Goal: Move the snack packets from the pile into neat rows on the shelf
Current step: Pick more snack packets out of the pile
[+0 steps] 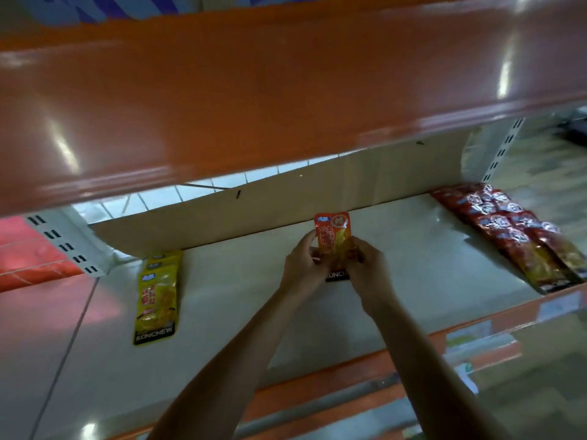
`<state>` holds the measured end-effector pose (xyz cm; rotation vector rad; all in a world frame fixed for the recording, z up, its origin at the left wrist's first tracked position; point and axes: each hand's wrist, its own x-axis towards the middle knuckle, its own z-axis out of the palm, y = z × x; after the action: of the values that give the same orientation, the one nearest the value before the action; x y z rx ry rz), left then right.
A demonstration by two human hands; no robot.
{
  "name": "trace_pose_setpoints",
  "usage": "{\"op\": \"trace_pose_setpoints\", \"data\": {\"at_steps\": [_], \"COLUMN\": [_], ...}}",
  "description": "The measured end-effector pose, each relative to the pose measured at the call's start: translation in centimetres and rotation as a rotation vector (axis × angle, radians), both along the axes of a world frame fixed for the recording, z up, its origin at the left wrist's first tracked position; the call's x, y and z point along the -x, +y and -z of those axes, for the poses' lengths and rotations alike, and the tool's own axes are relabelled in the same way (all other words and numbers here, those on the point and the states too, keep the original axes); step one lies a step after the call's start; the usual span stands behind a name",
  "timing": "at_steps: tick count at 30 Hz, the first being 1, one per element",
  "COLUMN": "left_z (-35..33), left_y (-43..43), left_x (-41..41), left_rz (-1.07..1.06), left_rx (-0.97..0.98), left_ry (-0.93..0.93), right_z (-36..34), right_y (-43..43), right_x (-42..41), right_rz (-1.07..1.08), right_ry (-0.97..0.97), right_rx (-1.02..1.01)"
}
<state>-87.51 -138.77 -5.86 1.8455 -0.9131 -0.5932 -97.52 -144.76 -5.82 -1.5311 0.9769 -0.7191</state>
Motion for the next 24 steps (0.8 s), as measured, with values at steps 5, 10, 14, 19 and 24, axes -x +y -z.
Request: {"op": "trace_pose_setpoints", "data": {"at_steps": [5, 10, 14, 19, 24], "left_z": [0.3, 0.3, 0.4, 1.0, 1.9], "left_y": [-6.5, -10.7, -13.4, -16.5, -19.8], "left_x": [5.0, 8.4, 10.3, 11.7, 12.4], "left_rz": [-0.052, -0.041, -0.065, -0.059, -0.034], "left_rx": [0.031, 0.079, 0.07, -0.037, -0.157], "left_ry": [0.065, 0.036, 0.045, 0.018, -0.151], "right_z": [-0.4, -0.9, -0.8, -0.5, 0.1], "right_y": [-6.7, -11.3, -14.7, -18.0, -20.3], "right_x": [4.5, 8.2, 10.4, 12.7, 14.1], "right_rz": [-0.008, 0.002, 0.025, 0.085, 0.12], "right_ry": [0.053, 0.122, 0.237, 0.335, 0.385], "right_rx": [0.061, 0.112, 0.27, 0.413, 0.561]}}
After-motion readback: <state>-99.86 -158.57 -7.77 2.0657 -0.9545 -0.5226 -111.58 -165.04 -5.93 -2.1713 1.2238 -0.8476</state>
